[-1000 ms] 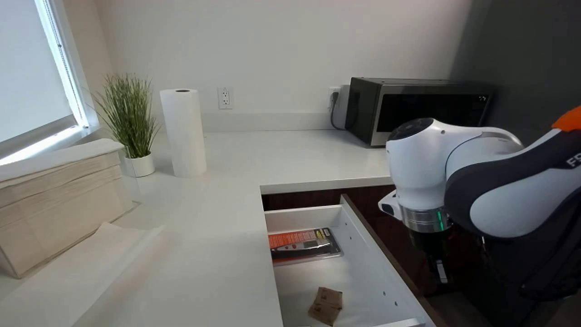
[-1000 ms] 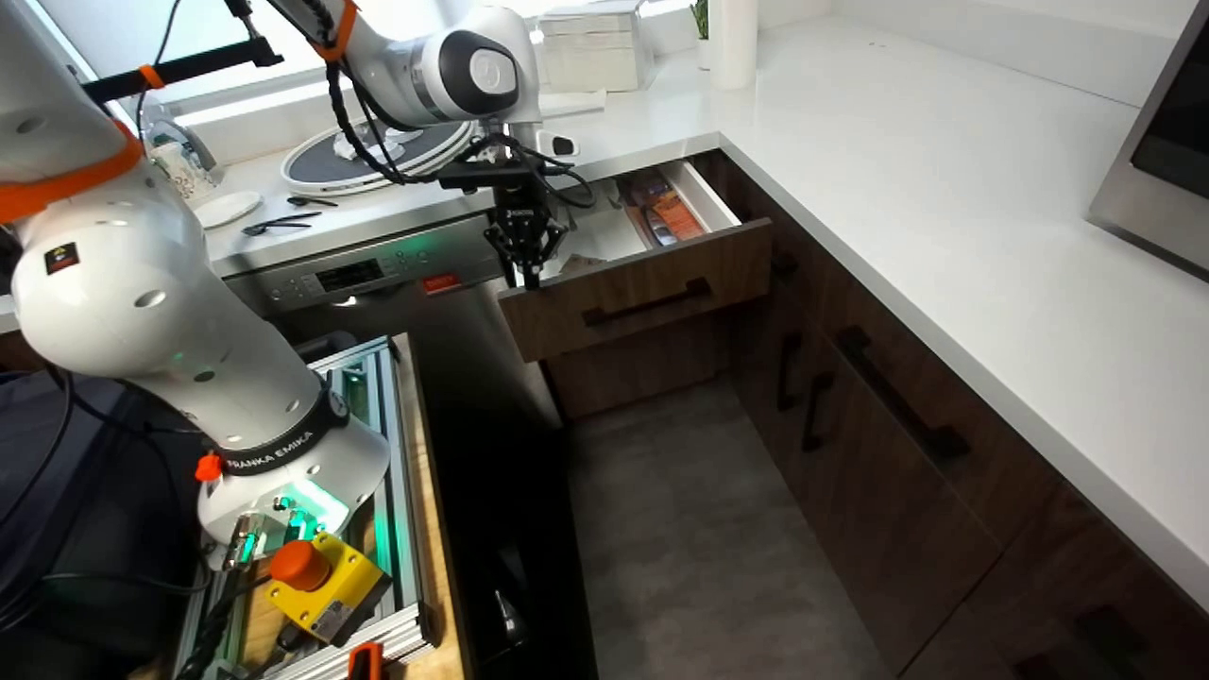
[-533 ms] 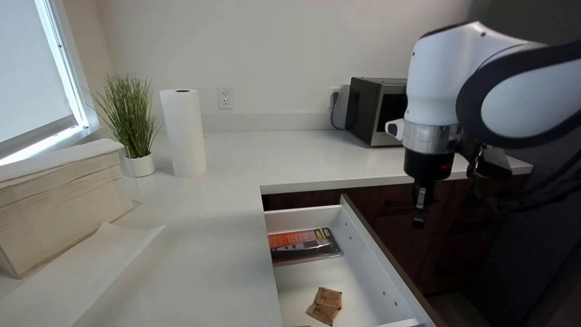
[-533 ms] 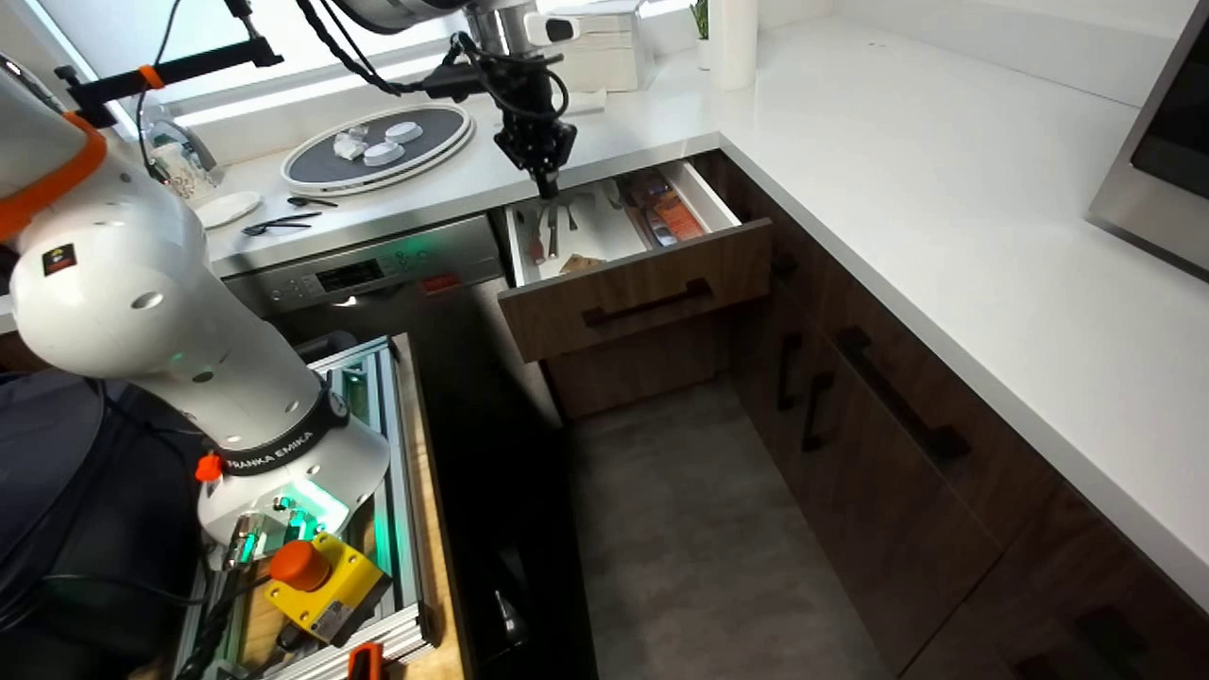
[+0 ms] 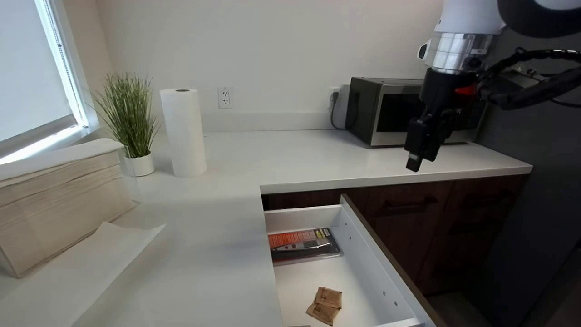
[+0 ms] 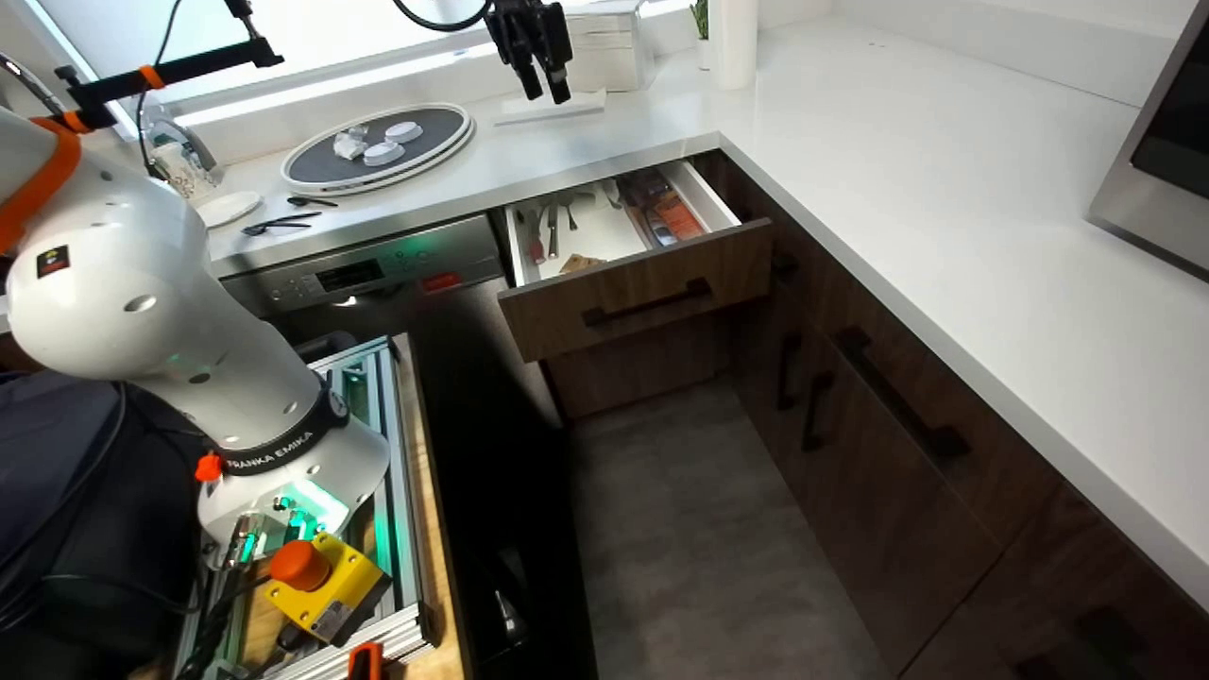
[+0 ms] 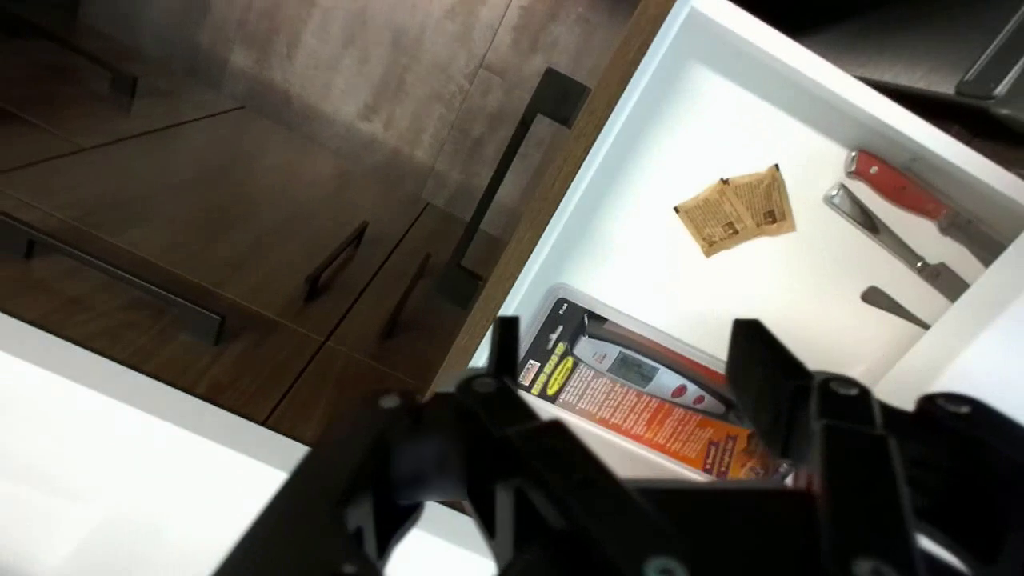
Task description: Open the drawer
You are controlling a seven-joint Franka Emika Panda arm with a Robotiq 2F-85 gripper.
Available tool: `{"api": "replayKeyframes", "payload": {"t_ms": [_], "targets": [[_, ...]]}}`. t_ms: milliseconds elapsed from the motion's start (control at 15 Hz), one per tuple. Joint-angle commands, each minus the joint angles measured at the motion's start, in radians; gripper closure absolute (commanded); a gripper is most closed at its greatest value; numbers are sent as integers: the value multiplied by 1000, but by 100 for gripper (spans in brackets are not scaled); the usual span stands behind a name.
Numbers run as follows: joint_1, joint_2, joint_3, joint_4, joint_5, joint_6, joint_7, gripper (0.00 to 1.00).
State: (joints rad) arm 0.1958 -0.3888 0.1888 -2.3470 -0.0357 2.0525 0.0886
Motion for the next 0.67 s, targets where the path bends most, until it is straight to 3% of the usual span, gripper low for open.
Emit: {"api": "replayKeyframes", "payload": {"t_ms": [0, 133, 200, 267, 600], "targets": [[-19, -75, -5, -3, 42, -99, 65, 1], [-20, -115, -25, -24, 71, -90, 56, 0], [-15, -149, -44, -58, 99, -16, 30, 0], [-25, -82, -12, 3, 50, -71, 45, 0], [-26, -85, -12, 3, 53, -68, 42, 0]]}}
